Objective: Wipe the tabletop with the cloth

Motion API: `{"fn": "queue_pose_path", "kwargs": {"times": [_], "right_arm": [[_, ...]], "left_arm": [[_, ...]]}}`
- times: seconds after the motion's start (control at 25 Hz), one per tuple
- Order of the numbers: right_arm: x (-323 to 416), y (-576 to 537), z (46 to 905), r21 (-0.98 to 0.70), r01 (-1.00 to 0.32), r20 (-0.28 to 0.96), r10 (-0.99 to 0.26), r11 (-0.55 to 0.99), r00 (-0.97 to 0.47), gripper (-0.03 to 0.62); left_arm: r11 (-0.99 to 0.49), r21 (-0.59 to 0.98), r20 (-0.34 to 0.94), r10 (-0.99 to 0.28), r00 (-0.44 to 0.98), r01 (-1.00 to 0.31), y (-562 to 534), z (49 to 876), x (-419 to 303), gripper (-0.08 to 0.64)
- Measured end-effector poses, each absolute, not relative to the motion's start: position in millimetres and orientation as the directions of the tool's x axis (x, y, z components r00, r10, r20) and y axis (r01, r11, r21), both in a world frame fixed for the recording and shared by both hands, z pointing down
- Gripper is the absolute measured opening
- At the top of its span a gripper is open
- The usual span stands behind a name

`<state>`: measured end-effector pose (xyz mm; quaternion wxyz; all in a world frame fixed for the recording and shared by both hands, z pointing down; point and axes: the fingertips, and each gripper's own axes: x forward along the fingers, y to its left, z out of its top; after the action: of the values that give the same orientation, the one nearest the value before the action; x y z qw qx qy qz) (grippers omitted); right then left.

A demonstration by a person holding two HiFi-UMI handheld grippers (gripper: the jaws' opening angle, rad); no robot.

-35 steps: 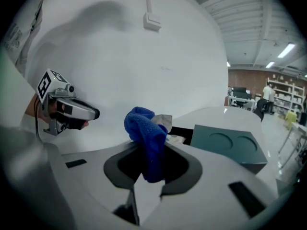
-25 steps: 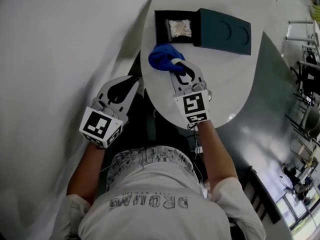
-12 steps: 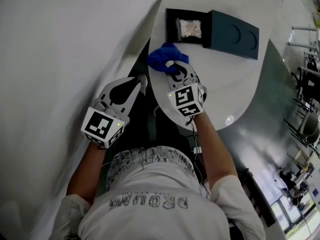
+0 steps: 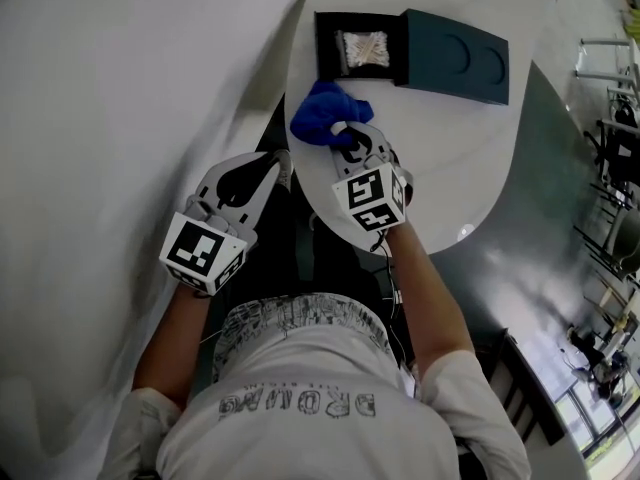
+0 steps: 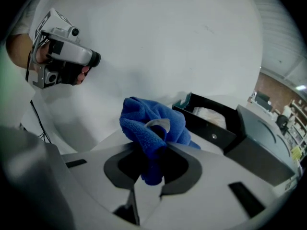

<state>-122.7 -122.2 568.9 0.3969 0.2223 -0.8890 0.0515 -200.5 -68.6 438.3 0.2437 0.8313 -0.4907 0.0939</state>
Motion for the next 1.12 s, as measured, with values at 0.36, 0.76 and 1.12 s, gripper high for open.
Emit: {"fn": "queue_pose_path", "kwargs": {"times": [0.36,0.76,1.12], "right_arm": [[-51,-126,564,0.048,-0.567,0.735,-0.413,0.822,-0.537,0.082],[57,-140,576,0.047,-0.704,0.74,-0.498,0.709,-0.452,0.081],[156,-143,575,0.044,-0.817,0.75,-0.56,0.575,-0.354,0.081]], "left_arm": [[-0.478,0.3,0.402,-0.722,0.563,-0.826,-80,430,-151,0.048],[-0.596,0.289,0.406,-0.633,0.66,-0.749,-96,437,-62,0.048],[-0.688,0.279,0.405,-0.548,0.732,-0.67,-112,429,12,0.048]]}}
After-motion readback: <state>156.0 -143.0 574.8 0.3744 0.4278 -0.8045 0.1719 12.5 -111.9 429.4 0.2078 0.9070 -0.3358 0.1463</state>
